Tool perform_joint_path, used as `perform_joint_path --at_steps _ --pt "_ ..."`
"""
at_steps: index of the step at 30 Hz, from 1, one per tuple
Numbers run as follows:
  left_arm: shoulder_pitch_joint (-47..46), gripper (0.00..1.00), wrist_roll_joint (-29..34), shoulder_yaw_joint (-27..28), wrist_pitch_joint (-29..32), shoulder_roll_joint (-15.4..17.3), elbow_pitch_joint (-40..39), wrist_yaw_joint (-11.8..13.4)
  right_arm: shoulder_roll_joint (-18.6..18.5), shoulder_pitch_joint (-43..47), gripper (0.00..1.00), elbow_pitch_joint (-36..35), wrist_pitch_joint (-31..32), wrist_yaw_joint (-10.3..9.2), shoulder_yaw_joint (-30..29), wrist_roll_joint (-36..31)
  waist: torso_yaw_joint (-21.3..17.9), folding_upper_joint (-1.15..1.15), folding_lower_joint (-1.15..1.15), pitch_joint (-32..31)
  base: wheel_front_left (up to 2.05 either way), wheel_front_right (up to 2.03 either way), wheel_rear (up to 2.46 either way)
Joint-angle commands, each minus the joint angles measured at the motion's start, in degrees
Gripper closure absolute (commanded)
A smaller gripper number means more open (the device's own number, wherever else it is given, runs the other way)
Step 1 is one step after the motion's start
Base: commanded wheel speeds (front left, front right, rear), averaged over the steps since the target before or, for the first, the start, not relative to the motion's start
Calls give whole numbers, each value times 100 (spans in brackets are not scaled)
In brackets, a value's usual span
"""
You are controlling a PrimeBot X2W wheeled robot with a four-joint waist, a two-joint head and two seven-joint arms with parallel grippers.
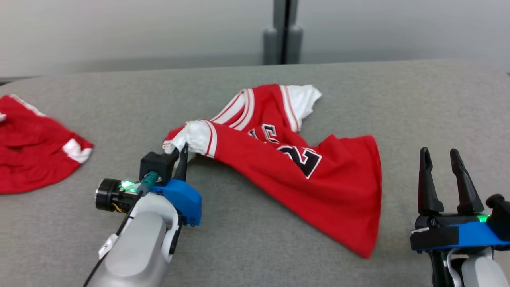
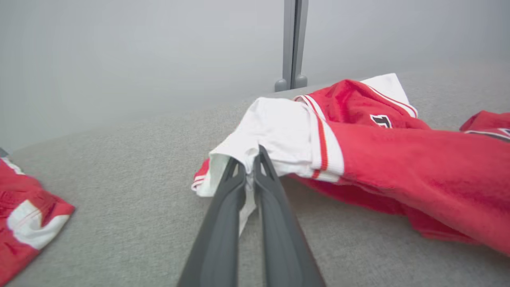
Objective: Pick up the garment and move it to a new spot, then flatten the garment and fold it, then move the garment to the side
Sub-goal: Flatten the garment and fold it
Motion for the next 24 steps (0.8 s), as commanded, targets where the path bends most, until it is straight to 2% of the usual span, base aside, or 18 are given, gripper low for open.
perform_joint_path --at_steps 1,7,12,17,24 --pt "8 100 40 46 0 88 -137 61 -27 43 0 -31 -20 1 -14 -36 118 -1 0 2 0 0 0" --pt "548 100 82 -14 325 376 -1070 254 -29 127 0 -39 -19 1 -68 -30 551 -1 0 -124 0 0 0" --pt "1329 100 -36 -50 609 517 -1795 402 -30 131 0 26 -20 1 -99 -38 731 -1 0 -142 0 0 0" --pt "1995 100 -217 -160 837 437 -2221 463 -30 159 0 85 -20 1 -268 -70 770 -1 0 -137 0 0 0" --pt "2354 100 -359 -370 1020 225 -2258 378 -29 93 0 105 -20 1 -641 -169 676 -1 0 -129 0 0 0"
